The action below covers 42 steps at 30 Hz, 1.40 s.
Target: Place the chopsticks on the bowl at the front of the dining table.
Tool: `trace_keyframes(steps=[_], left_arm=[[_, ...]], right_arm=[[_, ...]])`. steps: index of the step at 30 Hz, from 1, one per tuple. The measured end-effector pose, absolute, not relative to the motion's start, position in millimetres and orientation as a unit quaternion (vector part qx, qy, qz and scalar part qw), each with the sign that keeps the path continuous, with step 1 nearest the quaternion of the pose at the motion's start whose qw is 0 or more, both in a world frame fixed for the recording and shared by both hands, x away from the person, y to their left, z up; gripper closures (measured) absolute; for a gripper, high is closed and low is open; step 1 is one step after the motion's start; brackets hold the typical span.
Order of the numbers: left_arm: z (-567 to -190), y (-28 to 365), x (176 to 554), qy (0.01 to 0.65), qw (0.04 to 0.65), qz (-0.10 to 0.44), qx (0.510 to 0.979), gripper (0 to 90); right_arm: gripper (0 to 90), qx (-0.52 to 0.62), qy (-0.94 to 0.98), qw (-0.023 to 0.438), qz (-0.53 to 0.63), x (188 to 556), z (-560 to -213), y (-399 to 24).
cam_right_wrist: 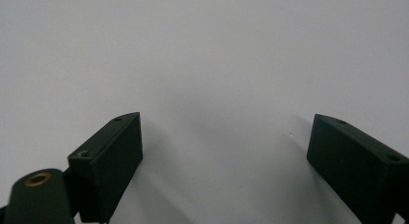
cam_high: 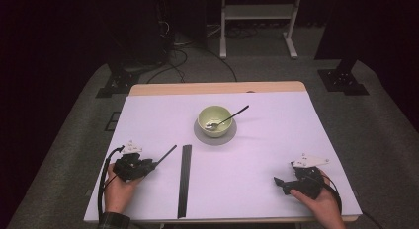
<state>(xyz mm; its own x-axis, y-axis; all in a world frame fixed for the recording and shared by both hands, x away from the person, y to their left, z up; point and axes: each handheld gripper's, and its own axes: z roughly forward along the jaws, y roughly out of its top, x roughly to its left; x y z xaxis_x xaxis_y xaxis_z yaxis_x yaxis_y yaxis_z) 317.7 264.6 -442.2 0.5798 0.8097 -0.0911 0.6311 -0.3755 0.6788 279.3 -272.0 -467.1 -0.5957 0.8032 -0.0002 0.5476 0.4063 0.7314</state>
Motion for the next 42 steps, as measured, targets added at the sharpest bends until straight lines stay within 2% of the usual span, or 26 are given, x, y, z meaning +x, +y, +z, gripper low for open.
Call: trace_keyframes(steps=[13,21,42], left_arm=[[-445.1,263.1,318.7,0.445,0.34,0.127,0.819,77.4],[-445.7,263.6,319.7,0.448,0.334,0.133,0.819,85.1],[-442.8,262.3,318.8,0.466,0.33,0.13,0.81,86.2]], right_arm=[[10.8,0.412,0.819,0.179,0.356,279.3,-467.2,-272.0],[10.8,0.412,0.819,0.18,0.356,279.1,-467.2,-272.0],[10.8,0.412,0.819,0.18,0.356,279.1,-467.2,-271.9]])
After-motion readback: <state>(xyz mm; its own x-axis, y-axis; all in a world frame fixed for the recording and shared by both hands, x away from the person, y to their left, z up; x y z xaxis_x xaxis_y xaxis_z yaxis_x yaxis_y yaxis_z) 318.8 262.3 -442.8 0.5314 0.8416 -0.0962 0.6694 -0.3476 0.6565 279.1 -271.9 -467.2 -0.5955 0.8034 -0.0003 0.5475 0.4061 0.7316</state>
